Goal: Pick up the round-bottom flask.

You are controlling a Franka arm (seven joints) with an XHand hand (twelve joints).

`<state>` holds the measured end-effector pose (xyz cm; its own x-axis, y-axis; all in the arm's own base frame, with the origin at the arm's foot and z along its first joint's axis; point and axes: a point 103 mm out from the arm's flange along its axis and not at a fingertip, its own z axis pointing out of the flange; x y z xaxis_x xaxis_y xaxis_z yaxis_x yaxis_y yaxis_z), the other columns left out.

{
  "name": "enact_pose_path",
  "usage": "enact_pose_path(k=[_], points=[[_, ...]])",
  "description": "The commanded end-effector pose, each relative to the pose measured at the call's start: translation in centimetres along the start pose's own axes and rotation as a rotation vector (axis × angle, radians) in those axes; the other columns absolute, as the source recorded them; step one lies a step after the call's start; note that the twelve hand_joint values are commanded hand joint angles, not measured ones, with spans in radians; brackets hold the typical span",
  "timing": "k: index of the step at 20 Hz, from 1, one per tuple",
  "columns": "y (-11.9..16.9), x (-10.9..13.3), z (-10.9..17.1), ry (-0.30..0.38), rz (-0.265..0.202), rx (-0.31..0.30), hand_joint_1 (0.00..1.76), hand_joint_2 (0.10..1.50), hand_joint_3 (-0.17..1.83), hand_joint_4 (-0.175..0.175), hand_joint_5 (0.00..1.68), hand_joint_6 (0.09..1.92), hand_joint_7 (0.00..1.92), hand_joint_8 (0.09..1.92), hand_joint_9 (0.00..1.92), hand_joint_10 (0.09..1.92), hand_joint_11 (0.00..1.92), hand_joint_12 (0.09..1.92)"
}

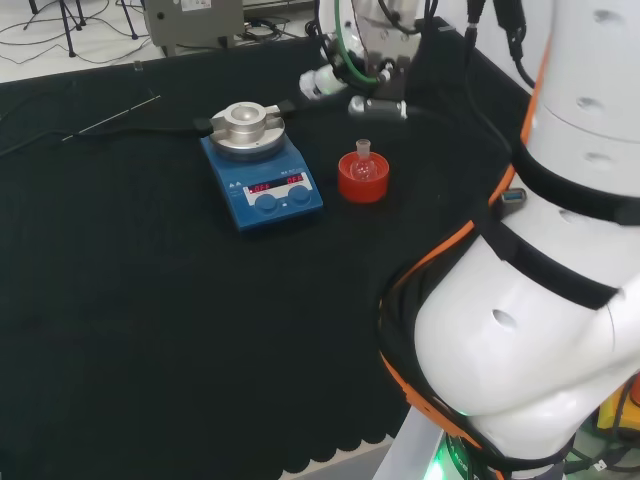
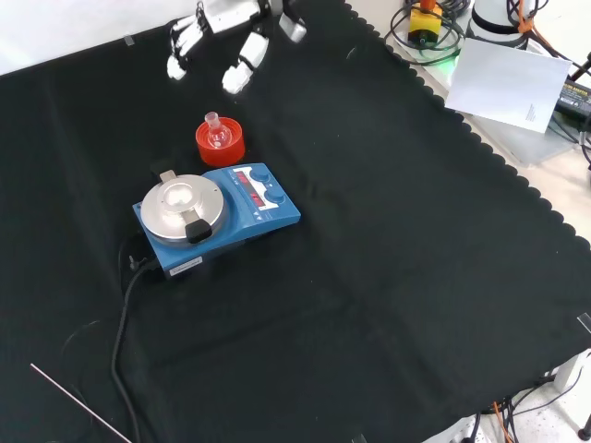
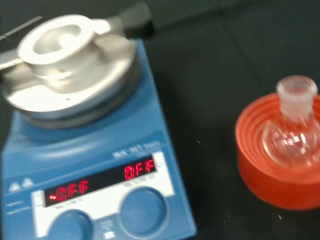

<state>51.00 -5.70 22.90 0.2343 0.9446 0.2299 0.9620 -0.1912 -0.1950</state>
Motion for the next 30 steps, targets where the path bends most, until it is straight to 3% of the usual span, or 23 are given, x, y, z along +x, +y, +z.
enact_pose_path(k=[1,2,5,10,14,18,20,21,23,24,25,30], points=[[3.1,-5.9,4.8,0.082,0.122,-0.023,0.65,0.93,0.16,-0.038,0.51,0.09,0.26,0.56,0.36,0.62,0.0,1.15],[3.2,-6.1,4.9,0.094,0.141,-0.02,0.66,0.92,0.16,-0.038,0.51,0.09,0.26,0.56,0.36,0.62,0.0,1.15],[2.9,-5.7,5.3,0.046,0.161,-0.043,0.67,0.92,0.17,-0.039,0.51,0.09,0.27,0.57,0.36,0.62,0.0,1.15],[2.8,-5.9,5.7,0.07,0.162,-0.05,0.69,0.9,0.18,-0.04,0.52,0.09,0.27,0.57,0.37,0.62,0.0,1.16],[2.6,-6.4,6.1,0.058,0.156,-0.049,0.7,0.8,0.37,-0.04,0.54,0.09,0.27,0.58,0.37,0.61,0.0,1.15],[2.5,-6.6,6.3,0.047,0.156,-0.052,0.7,0.77,0.42,-0.039,0.54,0.09,0.27,0.58,0.37,0.61,0.0,1.15],[2.5,-7.4,6.8,0.147,0.171,-0.007,0.7,0.75,0.46,-0.04,0.55,0.09,0.27,0.58,0.37,0.61,0.0,1.15],[2.6,-8.3,7.2,0.172,0.142,0.018,0.7,0.75,0.47,-0.04,0.55,0.09,0.27,0.58,0.37,0.61,0.0,1.15],[2.8,-9.1,8.0,0.119,0.138,0.009,0.7,0.74,0.48,-0.04,0.55,0.09,0.27,0.58,0.38,0.62,0.0,1.15],[2.7,-9.2,8.3,0.061,0.162,-0.012,0.7,0.74,0.48,-0.04,0.55,0.09,0.27,0.58,0.38,0.62,0.0,1.15],[2.7,-9.2,8.5,0.046,0.17,-0.013,0.7,0.74,0.48,-0.039,0.56,0.09,0.27,0.58,0.38,0.62,0.0,1.15],[2.6,-8.9,9.8,0.041,0.179,-0.005,0.71,0.73,0.48,-0.039,0.56,0.09,0.27,0.58,0.38,0.62,0.0,1.15]])
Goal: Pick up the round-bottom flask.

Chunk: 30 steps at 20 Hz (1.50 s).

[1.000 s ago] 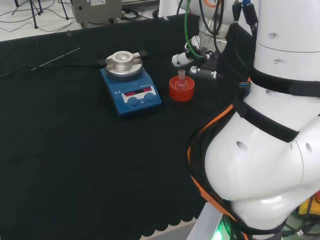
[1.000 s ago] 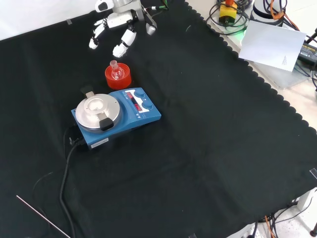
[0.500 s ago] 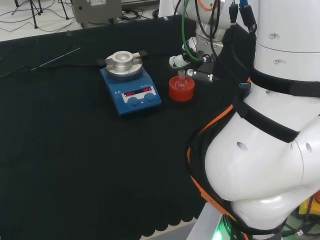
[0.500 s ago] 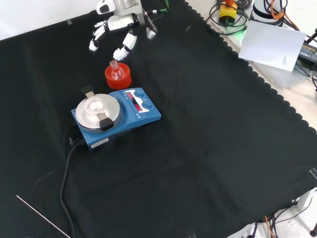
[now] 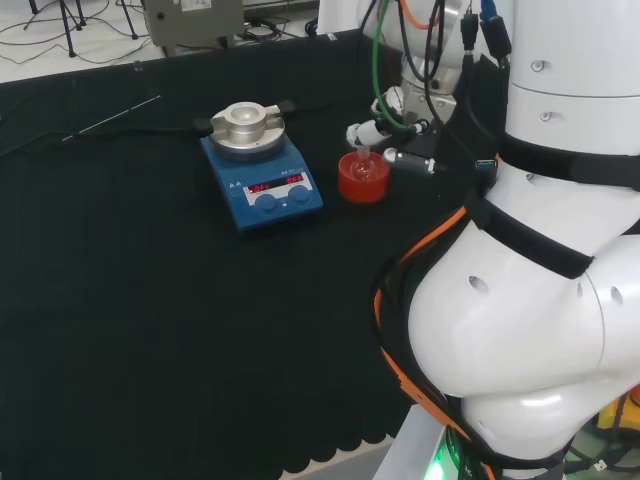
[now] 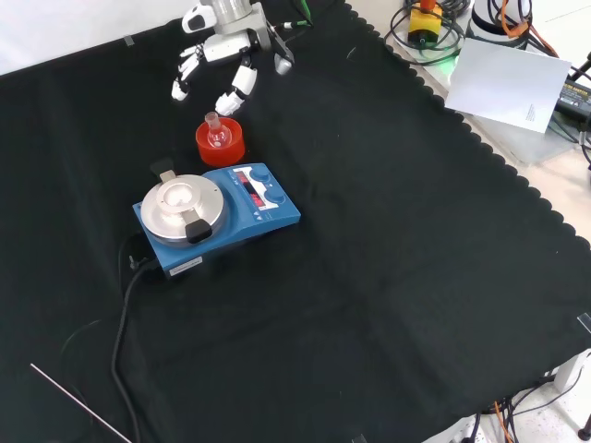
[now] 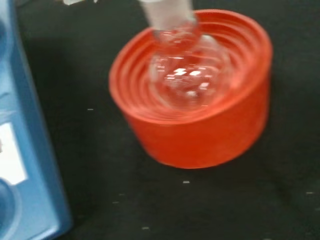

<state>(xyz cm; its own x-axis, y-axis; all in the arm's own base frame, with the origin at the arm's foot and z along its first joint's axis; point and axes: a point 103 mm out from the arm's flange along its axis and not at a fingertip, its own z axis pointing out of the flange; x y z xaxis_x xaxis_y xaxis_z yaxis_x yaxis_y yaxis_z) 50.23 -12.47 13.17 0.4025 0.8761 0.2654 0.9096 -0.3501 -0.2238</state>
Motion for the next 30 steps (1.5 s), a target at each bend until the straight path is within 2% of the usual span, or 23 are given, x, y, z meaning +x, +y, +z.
enact_pose_path(k=[1,21,30], points=[[0.2,-0.4,2.4,-0.032,0.009,0.006,0.71,0.73,0.49,-0.039,0.56,0.09,0.27,0.58,0.38,0.62,0.0,1.15],[-0.1,-0.9,4.1,-0.033,-0.002,-0.003,0.74,0.7,0.51,-0.035,0.59,0.09,0.29,0.59,0.39,0.61,0.0,1.18],[0.1,-0.5,4.8,-0.025,-0.02,-0.022,0.77,0.69,0.54,-0.032,0.72,0.1,0.3,0.59,0.41,0.61,0.0,1.21]])
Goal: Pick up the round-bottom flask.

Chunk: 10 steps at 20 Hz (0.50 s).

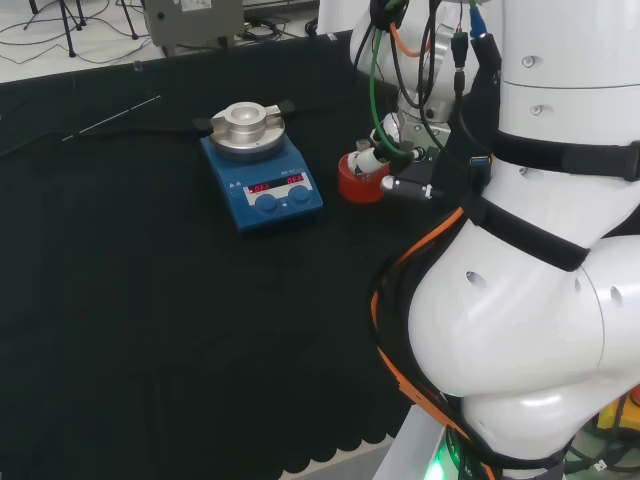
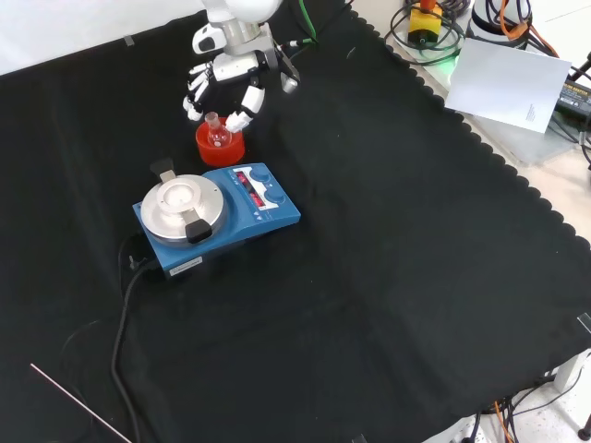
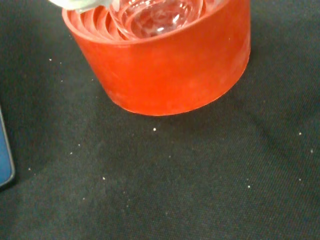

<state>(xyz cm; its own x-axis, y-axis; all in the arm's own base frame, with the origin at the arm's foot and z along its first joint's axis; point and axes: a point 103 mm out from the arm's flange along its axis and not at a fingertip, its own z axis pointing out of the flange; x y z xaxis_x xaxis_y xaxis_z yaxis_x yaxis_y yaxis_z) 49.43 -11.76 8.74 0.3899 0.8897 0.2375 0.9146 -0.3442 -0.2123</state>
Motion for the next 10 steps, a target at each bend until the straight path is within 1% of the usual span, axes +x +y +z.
enact_pose_path(k=[1,3,6,7,10], points=[[0.01,0.47,0.37,0.011,-0.012,-0.015,0.77,0.69,0.54,-0.033,0.73,0.13,0.31,0.58,0.42,0.6,0.0,1.21],[-0.03,0.65,0.36,0.017,-0.017,-0.022,0.77,0.69,0.56,-0.033,0.74,0.21,0.32,0.58,0.43,0.59,0.0,1.22],[-0.01,0.85,0.22,0.025,-0.024,-0.031,0.78,0.69,0.57,-0.035,0.66,0.46,0.33,0.57,0.44,0.58,0.0,1.24],[0.01,0.87,0.17,0.024,-0.024,-0.034,0.78,0.69,0.57,-0.035,0.64,0.52,0.33,0.57,0.44,0.58,0.0,1.24],[0.03,0.8,0.13,0.031,-0.02,-0.041,0.78,0.7,0.57,-0.035,0.64,0.58,0.33,0.58,0.45,0.59,0.0,1.24]])
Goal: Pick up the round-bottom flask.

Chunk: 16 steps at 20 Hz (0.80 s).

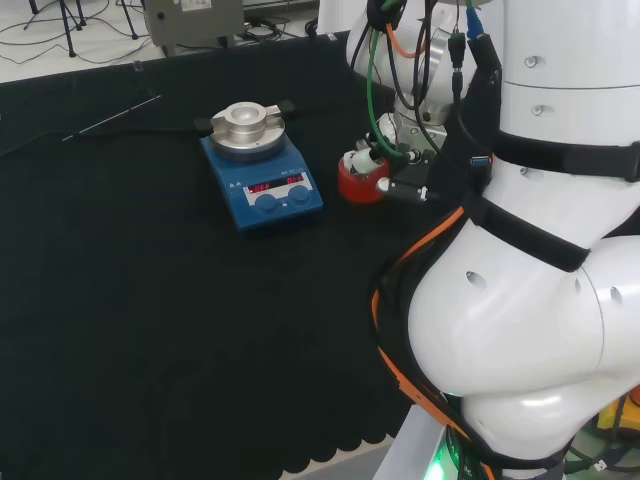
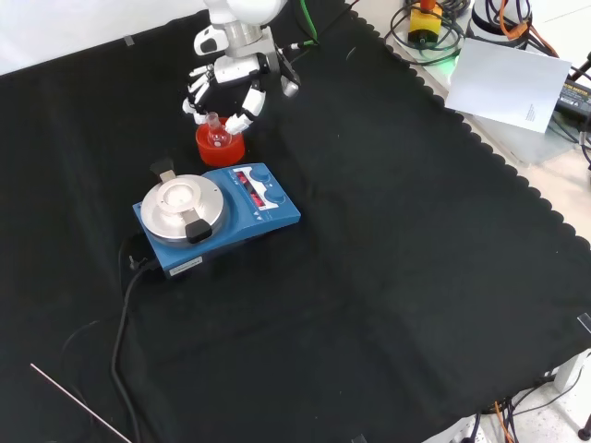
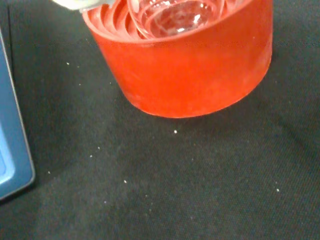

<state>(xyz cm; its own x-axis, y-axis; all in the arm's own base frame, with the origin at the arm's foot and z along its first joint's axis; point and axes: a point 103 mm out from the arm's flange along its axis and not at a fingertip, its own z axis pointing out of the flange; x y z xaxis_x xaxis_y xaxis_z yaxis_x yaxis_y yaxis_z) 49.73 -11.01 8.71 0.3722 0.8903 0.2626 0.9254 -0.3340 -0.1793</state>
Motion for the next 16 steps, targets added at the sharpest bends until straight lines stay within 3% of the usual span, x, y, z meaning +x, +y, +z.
enact_pose_path(k=[1,16], points=[[0.01,-0.01,-0.1,0.009,0.002,-0.015,0.78,0.7,0.58,-0.035,0.64,0.6,0.33,0.58,0.45,0.59,0.0,1.24],[0.08,0.14,0.05,0.0,0.006,-0.035,0.83,0.76,0.6,-0.034,0.72,0.74,0.36,0.59,0.5,0.6,0.0,1.31]])
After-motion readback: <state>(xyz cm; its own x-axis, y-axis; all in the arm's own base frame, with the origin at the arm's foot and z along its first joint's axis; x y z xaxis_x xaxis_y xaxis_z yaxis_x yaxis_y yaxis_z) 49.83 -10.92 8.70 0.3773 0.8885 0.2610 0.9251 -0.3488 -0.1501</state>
